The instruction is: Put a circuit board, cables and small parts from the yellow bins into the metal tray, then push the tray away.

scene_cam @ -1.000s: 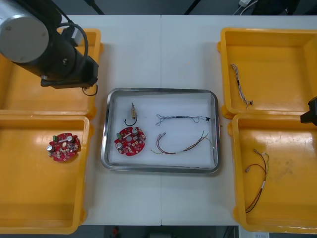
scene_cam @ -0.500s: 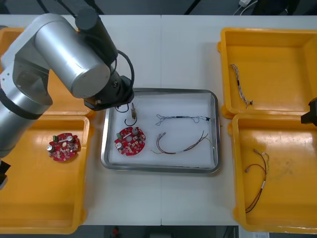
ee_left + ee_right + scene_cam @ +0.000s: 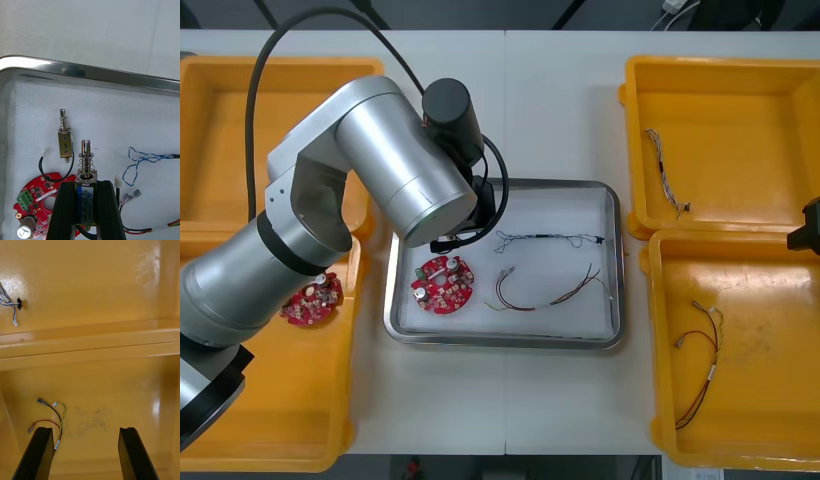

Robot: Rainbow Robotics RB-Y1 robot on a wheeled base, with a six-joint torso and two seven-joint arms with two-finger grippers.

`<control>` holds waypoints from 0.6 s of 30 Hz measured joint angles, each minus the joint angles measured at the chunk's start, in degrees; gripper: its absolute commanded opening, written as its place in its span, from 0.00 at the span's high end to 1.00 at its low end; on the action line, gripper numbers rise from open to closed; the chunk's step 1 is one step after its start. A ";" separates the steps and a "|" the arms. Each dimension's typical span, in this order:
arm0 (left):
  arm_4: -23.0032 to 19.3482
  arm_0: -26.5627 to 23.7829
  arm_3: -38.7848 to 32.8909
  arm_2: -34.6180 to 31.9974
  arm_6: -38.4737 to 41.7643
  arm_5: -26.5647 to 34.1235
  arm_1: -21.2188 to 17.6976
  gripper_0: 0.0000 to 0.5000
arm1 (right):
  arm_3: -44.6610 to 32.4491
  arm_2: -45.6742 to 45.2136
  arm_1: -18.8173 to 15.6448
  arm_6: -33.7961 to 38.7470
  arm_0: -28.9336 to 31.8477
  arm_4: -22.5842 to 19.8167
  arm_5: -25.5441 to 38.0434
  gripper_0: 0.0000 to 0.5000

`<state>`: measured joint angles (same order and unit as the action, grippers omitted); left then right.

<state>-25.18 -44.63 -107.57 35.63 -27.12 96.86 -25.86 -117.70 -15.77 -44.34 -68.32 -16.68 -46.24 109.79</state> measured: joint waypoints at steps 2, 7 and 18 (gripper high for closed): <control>0.50 0.00 0.44 0.75 0.00 -1.50 0.09 1.00 | 0.00 0.00 0.00 0.00 0.01 0.00 0.00 0.00; 3.03 -0.05 3.50 2.87 0.00 -6.16 0.37 1.00 | 0.00 0.00 0.01 0.00 0.03 0.00 0.00 0.00; 3.85 -0.07 8.17 6.61 0.01 -11.99 0.67 1.00 | 0.00 0.00 0.01 0.00 0.09 0.00 0.00 0.00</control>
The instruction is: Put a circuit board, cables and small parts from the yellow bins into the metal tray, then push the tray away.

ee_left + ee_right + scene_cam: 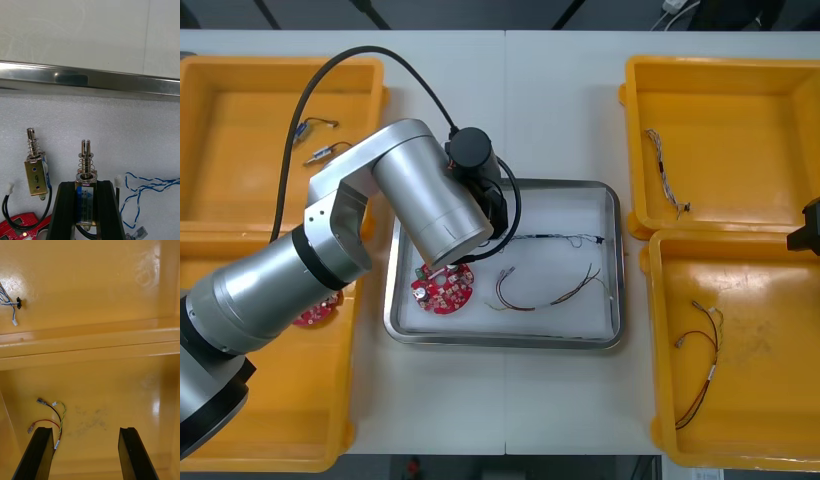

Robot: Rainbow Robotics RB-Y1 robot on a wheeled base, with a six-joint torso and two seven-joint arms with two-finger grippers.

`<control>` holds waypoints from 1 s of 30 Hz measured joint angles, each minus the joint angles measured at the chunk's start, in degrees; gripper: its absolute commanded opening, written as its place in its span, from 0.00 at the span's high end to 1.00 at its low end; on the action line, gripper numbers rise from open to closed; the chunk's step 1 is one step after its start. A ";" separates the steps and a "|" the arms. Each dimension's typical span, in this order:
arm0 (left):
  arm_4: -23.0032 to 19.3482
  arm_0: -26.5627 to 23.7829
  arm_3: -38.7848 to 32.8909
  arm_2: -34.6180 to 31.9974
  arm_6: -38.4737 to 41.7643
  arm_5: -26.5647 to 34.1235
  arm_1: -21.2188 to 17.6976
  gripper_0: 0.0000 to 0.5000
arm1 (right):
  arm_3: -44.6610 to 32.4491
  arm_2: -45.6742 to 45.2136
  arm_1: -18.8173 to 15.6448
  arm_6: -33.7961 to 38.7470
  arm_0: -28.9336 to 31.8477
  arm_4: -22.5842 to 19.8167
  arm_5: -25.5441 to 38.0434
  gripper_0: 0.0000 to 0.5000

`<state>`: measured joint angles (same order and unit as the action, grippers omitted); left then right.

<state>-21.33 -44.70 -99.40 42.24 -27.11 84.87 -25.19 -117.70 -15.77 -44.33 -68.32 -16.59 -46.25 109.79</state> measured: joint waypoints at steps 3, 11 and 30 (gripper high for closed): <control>0.04 0.00 0.25 1.07 0.00 -1.00 0.00 1.00 | -0.03 0.00 0.00 0.00 0.01 0.00 0.00 0.00; 0.07 0.00 0.60 1.54 0.02 -1.69 0.00 1.00 | -0.20 0.00 0.00 0.00 0.01 0.00 0.00 0.00; 0.87 -0.01 2.36 2.10 0.03 -3.19 0.00 0.38 | -0.47 0.00 0.00 0.00 0.02 0.00 0.00 0.00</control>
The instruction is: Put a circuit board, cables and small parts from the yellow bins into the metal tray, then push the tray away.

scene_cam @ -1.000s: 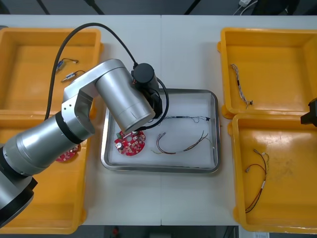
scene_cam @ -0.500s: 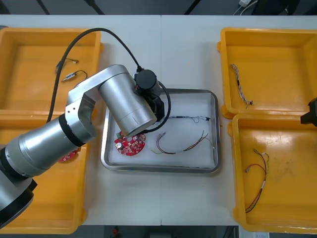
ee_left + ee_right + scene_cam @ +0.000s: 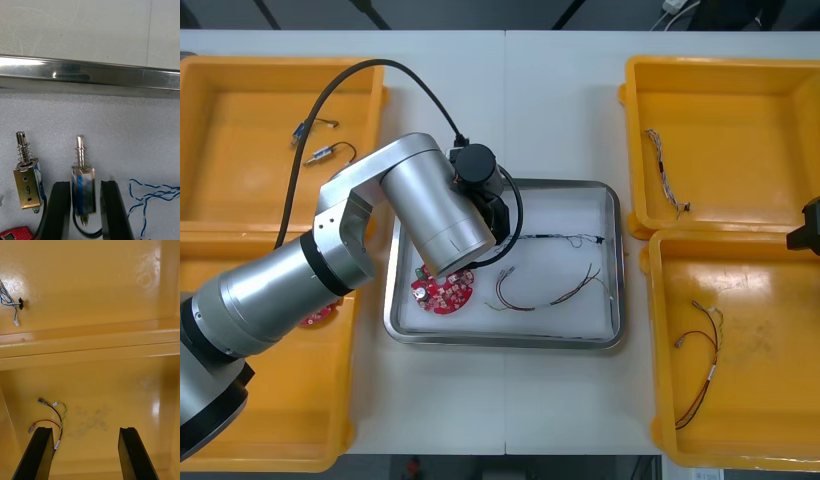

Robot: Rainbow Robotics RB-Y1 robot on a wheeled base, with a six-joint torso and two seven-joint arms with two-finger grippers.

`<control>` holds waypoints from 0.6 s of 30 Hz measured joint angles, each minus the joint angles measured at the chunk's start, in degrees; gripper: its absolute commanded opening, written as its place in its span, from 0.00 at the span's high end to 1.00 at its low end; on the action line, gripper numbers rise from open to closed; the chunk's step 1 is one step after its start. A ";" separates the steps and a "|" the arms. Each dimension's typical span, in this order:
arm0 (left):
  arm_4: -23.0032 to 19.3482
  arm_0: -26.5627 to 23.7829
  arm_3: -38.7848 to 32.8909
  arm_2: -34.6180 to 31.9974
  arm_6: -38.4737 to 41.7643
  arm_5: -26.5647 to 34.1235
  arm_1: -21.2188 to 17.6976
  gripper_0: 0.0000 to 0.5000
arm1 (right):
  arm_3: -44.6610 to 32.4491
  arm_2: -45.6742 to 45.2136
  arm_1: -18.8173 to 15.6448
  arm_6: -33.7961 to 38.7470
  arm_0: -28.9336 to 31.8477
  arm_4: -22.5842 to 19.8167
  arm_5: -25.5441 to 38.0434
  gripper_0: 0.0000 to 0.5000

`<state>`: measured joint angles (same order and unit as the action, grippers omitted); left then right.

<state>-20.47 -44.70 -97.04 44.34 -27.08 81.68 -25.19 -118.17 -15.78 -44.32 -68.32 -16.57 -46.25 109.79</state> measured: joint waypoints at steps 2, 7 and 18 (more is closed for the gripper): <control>0.01 0.00 0.00 0.00 0.00 0.00 0.00 0.31 | -0.01 -0.01 0.00 0.00 0.00 0.00 0.00 0.00; 0.01 0.00 0.00 0.00 0.00 0.00 0.00 0.24 | -0.05 -0.28 0.00 0.00 0.00 -0.01 0.00 0.00; 0.02 0.00 0.01 0.00 0.00 0.00 0.00 0.00 | -0.31 -1.11 0.00 0.00 0.00 -0.07 0.00 0.00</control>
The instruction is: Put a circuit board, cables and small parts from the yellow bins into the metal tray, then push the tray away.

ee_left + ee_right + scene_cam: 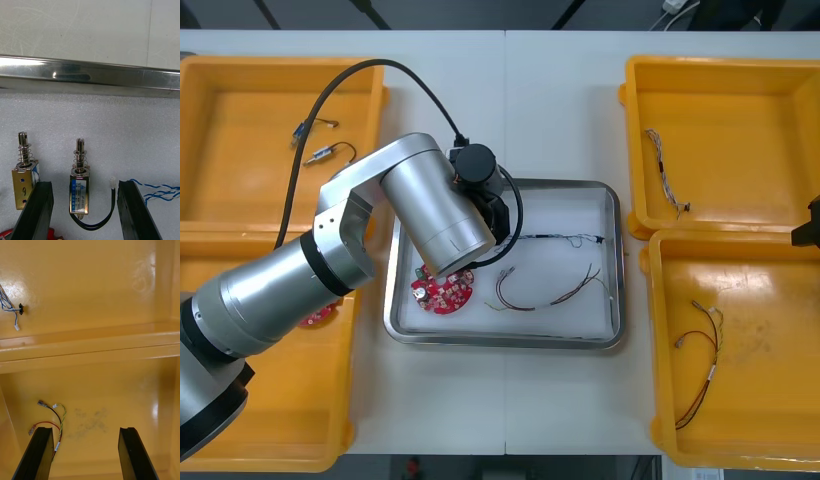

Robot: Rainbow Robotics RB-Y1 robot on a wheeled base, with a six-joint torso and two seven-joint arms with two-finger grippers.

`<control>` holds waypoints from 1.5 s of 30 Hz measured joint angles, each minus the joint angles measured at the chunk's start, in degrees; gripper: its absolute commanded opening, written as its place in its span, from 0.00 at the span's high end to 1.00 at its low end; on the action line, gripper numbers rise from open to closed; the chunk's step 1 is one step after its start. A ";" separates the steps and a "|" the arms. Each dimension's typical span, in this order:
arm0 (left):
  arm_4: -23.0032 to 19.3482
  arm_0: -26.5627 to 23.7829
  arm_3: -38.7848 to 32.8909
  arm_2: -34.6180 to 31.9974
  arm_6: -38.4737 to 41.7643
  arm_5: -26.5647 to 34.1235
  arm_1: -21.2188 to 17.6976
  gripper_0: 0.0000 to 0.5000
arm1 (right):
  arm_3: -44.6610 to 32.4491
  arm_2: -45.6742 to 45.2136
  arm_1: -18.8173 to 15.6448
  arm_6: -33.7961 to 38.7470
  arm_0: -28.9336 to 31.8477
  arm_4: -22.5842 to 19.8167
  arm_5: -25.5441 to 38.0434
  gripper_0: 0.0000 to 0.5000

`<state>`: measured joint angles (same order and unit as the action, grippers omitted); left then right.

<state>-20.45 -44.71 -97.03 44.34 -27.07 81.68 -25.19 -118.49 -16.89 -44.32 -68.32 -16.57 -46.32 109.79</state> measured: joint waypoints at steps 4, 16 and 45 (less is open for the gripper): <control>0.09 -0.04 0.00 0.00 0.00 0.00 0.00 0.00 | -0.07 -0.01 0.00 0.00 0.00 -0.10 0.00 0.00; 0.18 -2.71 -7.10 -1.72 0.00 9.72 -0.02 0.00 | -0.19 -0.04 0.00 0.00 0.00 -0.59 0.00 0.00; -30.16 -2.04 -18.47 -31.98 -17.07 24.93 -25.01 0.00 | -3.26 -0.02 0.04 0.00 0.10 -3.71 0.00 0.00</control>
<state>-50.61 -46.74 -115.50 12.36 -44.14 106.61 -50.20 -121.74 -16.91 -44.28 -68.33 -16.47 -50.03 109.80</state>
